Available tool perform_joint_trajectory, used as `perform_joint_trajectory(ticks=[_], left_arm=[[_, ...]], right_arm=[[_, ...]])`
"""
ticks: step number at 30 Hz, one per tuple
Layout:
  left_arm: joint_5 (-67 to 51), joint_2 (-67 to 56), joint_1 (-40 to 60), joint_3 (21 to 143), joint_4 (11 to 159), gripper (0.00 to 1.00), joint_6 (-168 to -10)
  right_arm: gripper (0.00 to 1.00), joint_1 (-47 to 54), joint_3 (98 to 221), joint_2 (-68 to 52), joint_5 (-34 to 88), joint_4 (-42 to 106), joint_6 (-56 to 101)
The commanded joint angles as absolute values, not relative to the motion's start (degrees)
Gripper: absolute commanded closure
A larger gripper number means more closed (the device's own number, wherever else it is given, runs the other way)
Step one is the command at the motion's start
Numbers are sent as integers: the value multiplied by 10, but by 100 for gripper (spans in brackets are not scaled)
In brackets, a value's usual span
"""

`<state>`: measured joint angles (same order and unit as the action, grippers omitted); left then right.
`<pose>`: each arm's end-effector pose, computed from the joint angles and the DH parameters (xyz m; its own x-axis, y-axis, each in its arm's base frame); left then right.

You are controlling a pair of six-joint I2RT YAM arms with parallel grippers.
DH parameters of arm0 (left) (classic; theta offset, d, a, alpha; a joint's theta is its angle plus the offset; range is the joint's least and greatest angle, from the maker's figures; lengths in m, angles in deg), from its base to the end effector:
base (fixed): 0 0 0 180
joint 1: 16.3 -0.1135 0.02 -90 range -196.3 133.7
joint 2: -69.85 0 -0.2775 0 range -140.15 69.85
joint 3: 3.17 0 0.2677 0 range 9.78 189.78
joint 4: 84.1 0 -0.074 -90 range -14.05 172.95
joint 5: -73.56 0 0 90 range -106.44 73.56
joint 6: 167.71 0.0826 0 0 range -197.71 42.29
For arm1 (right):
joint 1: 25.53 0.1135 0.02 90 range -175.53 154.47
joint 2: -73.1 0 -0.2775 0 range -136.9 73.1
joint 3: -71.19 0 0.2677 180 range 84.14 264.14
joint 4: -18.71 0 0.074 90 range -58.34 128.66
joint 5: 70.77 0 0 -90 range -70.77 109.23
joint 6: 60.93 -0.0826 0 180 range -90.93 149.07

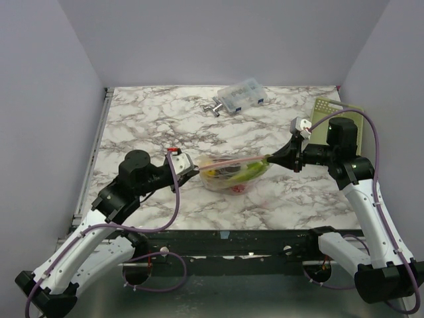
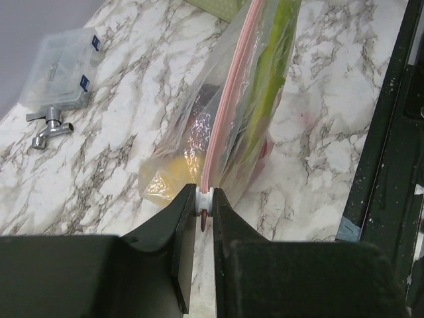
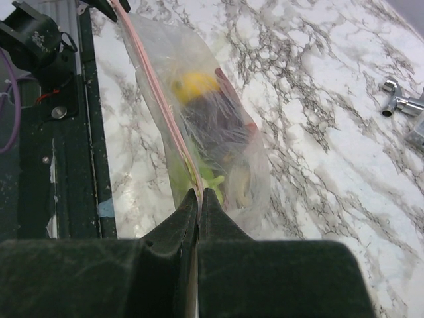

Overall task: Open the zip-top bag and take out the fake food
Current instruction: Unzip the zipper food storage bag at the center of the board, then open the zipper of the food storage bag at the center of the board.

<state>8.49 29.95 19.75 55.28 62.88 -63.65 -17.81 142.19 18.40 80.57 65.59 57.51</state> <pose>0.1453 -0.1488 0.3395 0.0138 0.2624 -0.9649 0.8868 0.4425 0.1331 0.2027 0.1006 0.3573 -0.0561 -0.2381 -0.9696 -0.9550 0.2961 -0.0175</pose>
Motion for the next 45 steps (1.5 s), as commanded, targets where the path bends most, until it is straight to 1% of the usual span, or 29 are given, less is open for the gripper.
perform_joint_trajectory(ticks=[1,8,9,10,11,13,14,15,16,18,20,25,30,33,34,35,40,42,45], left_arm=[[44,317,182,540,578,100,-619],[44,328,176,536,571,100,-617],[45,328,175,536,571,98,-618],[46,329,175,536,572,93,-619],[49,329,175,537,572,84,-623],[64,332,175,541,574,51,-636],[82,335,175,543,577,32,-646],[106,340,174,546,579,21,-656],[139,342,174,550,575,12,-661],[179,346,174,570,558,2,-675],[186,350,174,593,545,1,-697],[147,338,173,672,540,1,-774],[167,211,172,820,452,1,-820],[175,145,173,873,412,1,-815],[171,131,176,884,406,3,-807],[148,120,182,891,402,5,-800],[-20,44,258,946,346,8,-727],[-53,14,274,967,331,12,-718],[-65,-15,285,988,324,17,-714]], right_arm=[[100,-194,1420,185,789,644,568],[99,-196,1421,185,796,642,566],[100,-196,1422,185,797,642,566],[100,-197,1422,184,798,642,565],[100,-197,1422,184,799,642,565],[100,-197,1422,182,801,643,565],[100,-197,1423,182,804,643,565],[100,-197,1423,181,806,644,566],[100,-197,1424,180,811,647,568],[100,-198,1424,179,818,652,573],[100,-197,1422,178,825,653,575],[99,-198,1420,175,848,669,599],[100,-198,1419,178,858,678,610],[99,-197,1414,184,855,680,610],[99,-197,1413,187,855,680,610],[99,-197,1411,189,854,679,610],[99,-197,1406,190,855,677,610],[100,-197,1407,188,854,678,610],[100,-197,1407,188,852,678,611]])
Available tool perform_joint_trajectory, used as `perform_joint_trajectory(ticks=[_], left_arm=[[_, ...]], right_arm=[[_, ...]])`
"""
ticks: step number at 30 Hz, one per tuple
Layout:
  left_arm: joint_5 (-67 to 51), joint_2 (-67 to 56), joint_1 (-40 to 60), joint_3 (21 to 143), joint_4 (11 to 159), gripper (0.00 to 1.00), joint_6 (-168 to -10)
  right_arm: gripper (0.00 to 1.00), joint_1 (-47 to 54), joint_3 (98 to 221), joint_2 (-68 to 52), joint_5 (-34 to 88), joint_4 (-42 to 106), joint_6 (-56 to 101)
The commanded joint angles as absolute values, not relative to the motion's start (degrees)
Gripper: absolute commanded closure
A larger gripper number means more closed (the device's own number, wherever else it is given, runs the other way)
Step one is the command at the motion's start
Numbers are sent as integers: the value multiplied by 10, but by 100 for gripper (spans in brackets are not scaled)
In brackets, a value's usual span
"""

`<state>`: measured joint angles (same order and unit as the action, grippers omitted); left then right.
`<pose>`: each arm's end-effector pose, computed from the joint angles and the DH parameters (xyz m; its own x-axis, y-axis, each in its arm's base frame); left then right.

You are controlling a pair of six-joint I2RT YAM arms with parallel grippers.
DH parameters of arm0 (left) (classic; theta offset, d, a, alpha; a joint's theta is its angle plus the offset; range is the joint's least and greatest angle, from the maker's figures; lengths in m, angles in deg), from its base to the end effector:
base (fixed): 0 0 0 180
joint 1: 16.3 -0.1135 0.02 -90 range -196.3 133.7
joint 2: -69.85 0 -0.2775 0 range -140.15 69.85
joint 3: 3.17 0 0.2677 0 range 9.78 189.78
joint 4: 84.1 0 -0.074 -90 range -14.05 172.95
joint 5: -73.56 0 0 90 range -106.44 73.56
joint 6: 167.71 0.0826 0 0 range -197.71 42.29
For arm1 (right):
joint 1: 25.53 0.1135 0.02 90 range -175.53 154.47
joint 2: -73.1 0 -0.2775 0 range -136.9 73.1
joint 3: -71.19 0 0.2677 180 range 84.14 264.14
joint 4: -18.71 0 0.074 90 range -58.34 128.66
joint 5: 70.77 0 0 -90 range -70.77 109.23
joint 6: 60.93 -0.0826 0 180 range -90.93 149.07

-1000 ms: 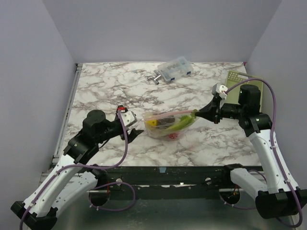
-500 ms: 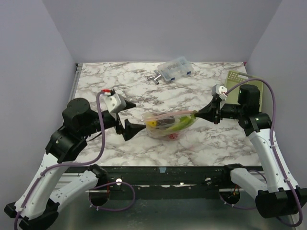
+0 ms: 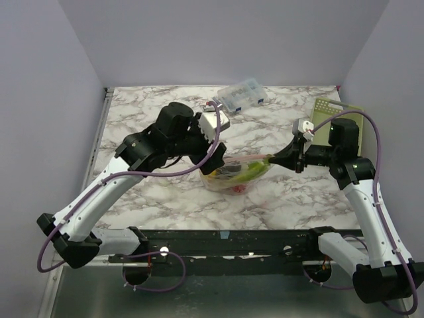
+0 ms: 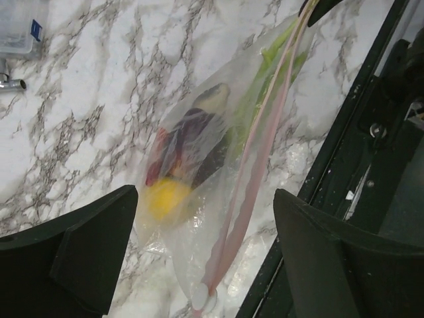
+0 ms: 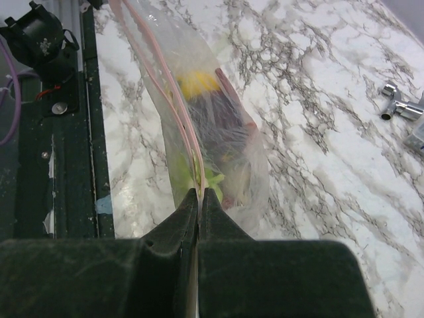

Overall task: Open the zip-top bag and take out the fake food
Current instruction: Open the zipper of the food storage bag at the center of the board.

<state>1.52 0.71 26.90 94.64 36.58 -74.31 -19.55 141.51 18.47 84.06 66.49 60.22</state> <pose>0.1920 -0.2153 0.4235 -0.3209 0.3787 -0.8681 0.8651 0.4903 -0.1059 0.2006 0.0962 0.3542 -0.0348 -0.2248 -0.9738 -0.9639 0.2650 -0.0268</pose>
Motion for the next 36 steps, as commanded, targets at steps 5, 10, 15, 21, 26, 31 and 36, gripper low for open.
perform_joint_trajectory(ticks=[5,10,15,21,26,31,36], left_arm=[[-59,-48,298,1017,317,26,-710],[-42,-66,299,1027,322,31,-709],[-7,-80,300,1031,320,36,-710],[21,-90,310,1022,323,44,-719],[34,-98,314,1021,319,47,-720],[34,-85,314,1023,327,46,-721],[58,-64,314,1018,344,45,-729]], right_arm=[[100,-198,1402,190,851,677,612],[100,-197,1400,192,851,675,612],[100,-197,1400,194,850,675,612],[100,-198,1398,196,851,674,612],[100,-197,1397,199,851,675,612],[99,-197,1396,201,850,675,613],[100,-198,1395,203,850,675,614]])
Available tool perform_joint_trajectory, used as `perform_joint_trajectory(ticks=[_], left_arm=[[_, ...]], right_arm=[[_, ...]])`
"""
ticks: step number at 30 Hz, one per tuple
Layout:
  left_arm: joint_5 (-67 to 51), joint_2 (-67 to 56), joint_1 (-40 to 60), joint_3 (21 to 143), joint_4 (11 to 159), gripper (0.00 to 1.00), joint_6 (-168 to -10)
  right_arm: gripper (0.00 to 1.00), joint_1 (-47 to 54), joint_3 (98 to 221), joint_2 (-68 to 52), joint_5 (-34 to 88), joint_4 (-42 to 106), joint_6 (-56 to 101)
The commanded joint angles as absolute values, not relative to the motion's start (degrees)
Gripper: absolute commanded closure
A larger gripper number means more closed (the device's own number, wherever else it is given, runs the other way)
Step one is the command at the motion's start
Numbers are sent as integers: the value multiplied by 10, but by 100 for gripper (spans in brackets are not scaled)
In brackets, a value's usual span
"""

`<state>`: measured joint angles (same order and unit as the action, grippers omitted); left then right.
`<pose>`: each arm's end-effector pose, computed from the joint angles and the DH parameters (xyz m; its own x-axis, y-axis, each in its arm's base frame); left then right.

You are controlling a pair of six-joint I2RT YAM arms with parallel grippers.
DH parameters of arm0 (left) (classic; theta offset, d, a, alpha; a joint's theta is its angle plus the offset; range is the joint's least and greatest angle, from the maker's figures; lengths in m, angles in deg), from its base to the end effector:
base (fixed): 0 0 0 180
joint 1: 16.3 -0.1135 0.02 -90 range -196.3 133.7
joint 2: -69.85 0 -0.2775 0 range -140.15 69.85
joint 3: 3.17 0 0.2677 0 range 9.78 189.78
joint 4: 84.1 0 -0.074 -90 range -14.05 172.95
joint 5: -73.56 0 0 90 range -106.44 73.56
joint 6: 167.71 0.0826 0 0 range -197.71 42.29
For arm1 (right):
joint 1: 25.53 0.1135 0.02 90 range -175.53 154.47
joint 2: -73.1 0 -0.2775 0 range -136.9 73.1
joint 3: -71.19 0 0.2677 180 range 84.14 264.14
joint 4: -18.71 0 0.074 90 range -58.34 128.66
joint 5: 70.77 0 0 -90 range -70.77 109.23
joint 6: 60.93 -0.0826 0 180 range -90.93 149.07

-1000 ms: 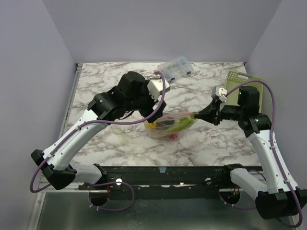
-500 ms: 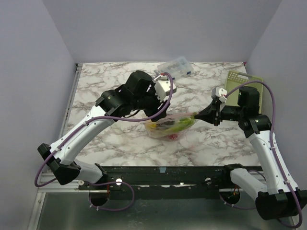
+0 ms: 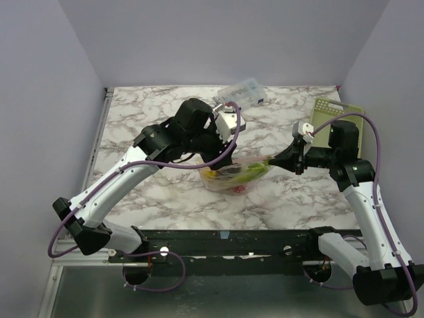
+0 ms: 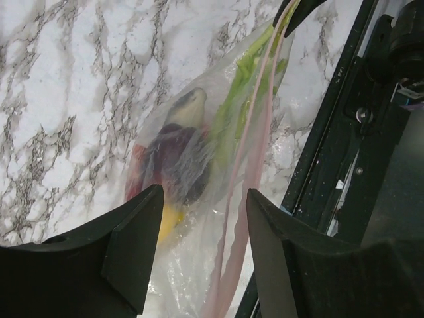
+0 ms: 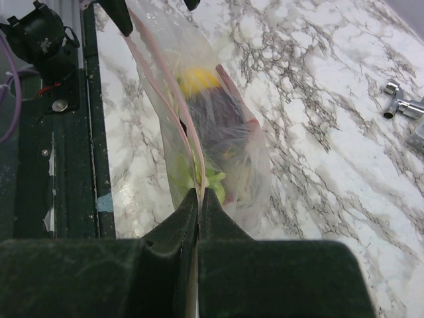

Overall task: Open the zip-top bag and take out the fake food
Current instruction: Open the zipper of the food storage bag at the center of the board.

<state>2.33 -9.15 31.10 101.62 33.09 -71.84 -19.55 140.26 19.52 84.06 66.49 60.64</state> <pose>0.2035 -0.2606 0.4107 -0.3163 0.4871 -0.8141 0.9080 0.4041 -0.1111 0.1966 0.0958 0.3500 -0.0311 -0.2271 -0.9734 -0.9642 0.2633 -0.0306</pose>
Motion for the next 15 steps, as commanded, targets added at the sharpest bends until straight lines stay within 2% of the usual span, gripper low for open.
perform_joint_trajectory(ticks=[1,7,10,15], left_arm=[[66,-62,315,1014,348,44,-731],[59,-60,314,995,355,45,-739],[38,-64,314,996,350,53,-738],[21,-76,315,1003,341,57,-735]], right_arm=[[100,-198,1395,203,850,676,614],[100,-198,1396,205,850,675,614],[100,-198,1395,205,850,676,613],[100,-198,1396,205,850,675,613]])
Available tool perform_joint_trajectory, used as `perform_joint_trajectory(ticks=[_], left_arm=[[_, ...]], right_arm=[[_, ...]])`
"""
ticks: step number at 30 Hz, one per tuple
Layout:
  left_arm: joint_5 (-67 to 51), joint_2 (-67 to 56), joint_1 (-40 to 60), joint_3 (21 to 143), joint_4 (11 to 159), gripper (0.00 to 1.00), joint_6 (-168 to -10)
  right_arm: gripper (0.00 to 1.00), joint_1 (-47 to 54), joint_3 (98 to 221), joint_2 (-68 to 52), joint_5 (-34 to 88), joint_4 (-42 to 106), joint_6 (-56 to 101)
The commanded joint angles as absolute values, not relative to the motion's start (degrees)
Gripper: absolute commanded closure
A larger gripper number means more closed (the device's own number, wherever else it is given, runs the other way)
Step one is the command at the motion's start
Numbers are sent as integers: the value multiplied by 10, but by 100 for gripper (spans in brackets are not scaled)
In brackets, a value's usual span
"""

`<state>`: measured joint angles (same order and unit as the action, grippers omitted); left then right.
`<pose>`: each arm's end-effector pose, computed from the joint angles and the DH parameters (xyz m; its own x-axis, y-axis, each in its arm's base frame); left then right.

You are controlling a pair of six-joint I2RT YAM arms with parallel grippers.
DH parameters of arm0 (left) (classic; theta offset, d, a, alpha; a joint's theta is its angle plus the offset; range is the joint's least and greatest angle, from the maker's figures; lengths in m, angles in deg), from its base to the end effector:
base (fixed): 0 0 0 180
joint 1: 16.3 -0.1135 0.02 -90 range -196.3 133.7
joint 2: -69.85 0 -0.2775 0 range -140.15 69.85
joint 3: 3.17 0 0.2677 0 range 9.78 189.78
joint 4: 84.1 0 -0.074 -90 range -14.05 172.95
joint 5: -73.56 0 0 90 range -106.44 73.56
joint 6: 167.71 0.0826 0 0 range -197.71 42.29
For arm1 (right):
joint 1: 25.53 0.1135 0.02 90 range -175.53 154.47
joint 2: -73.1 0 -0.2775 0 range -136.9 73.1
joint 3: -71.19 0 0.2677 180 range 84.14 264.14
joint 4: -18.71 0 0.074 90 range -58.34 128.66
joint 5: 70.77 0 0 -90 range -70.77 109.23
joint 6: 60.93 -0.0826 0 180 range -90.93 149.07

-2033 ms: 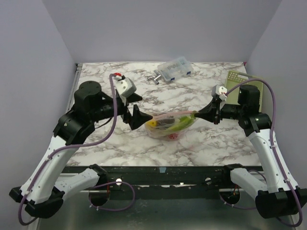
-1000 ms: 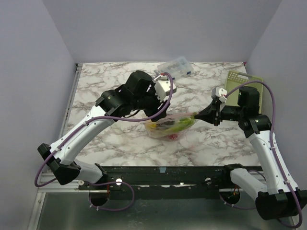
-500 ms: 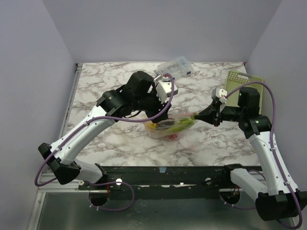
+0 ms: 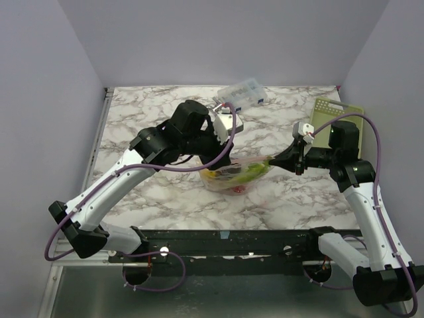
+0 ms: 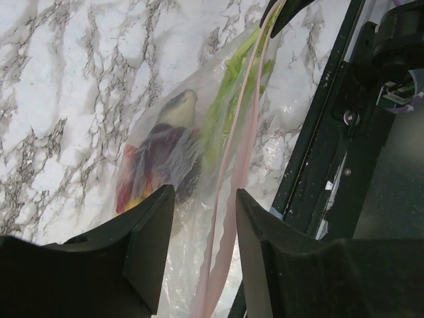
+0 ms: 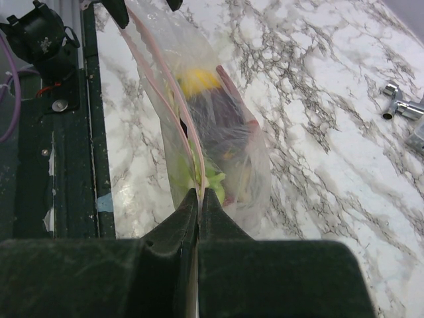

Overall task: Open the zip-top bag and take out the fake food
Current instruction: Open the zipper of the food storage bag at the center of the board.

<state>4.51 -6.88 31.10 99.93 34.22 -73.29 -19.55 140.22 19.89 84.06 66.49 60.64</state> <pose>0.1945 -0.2552 0.4151 -0.3219 0.4564 -0.8295 0.9125 0.3833 -0.1432 0.1951 0.0956 0.3509 -0.0255 -0.2266 -0.9737 -0.9640 0.2634 -0.0360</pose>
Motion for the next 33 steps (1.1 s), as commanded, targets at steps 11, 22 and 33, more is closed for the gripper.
perform_joint_trajectory(ticks=[11,22,33], left_arm=[[0,-94,314,1000,339,66,-724],[29,-116,314,1010,340,69,-708],[76,-105,314,992,356,77,-710]], right_arm=[[100,-198,1396,204,850,675,613],[100,-198,1393,205,851,673,612],[100,-198,1392,207,847,669,609]])
